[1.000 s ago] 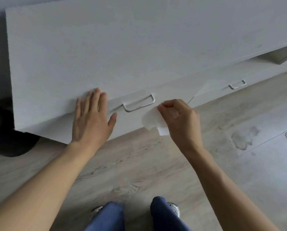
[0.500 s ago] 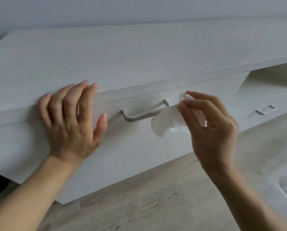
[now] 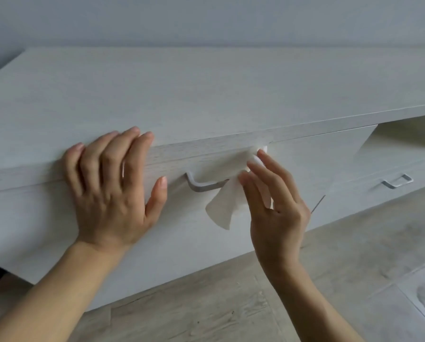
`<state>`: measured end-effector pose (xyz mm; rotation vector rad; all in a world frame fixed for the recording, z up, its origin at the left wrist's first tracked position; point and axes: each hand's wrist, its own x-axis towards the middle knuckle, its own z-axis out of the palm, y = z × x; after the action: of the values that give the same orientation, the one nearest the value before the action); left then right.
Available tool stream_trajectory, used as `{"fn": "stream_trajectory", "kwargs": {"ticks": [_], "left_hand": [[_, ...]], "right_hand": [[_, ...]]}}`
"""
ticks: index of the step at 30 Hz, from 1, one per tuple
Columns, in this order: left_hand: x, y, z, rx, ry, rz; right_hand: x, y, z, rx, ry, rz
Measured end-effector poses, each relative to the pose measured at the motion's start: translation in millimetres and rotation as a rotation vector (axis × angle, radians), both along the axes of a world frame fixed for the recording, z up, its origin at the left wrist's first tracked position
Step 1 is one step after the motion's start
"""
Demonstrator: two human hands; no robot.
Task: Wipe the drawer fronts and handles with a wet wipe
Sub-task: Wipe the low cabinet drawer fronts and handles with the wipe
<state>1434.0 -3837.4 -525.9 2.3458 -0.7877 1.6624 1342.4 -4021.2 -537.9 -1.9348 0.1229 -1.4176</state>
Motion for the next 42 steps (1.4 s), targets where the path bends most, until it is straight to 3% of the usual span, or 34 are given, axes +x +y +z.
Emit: {"fn": "stream_trajectory", "kwargs": {"ticks": [4,9,13,18,25,32,37,39,42], "left_hand": [[-1,1,1,0.001,-0.006,0.003],[3,-2,-1,-0.020,-0.029,0.016],[5,-2,-1,-0.031,-0.037,-0.004],[4,-2,-1,-0.030,-0.040,-0.030],[5,-5,0,-0.052,-0.036,-0.017],[2,-2,-1,-0.048,-0.016,-0.031],[2,-4,0,-0.050,-0.004,-0.022],[1,-5,0,-0.063,0.002,-0.018],[0,-5,-1,-0.071,0.004,-0.019]], "right_hand": [[6,0,-3,0.142,0.076,-0.037],[10,6,-15,0.014,0.018,-0.057],[16,21,-21,-0.258,-0.097,-0.039],[17,29,-19,-0.427,-0.065,0.040],[11,11,-18,-0.054,-0.032,-0.064],[16,39,-9,-0.291,-0.044,0.020],[-1,11,6,0.098,-0.075,-0.142],[3,19,6,0.224,-0.020,-0.091],[13,44,-10,0.114,0.093,-0.072]]}}
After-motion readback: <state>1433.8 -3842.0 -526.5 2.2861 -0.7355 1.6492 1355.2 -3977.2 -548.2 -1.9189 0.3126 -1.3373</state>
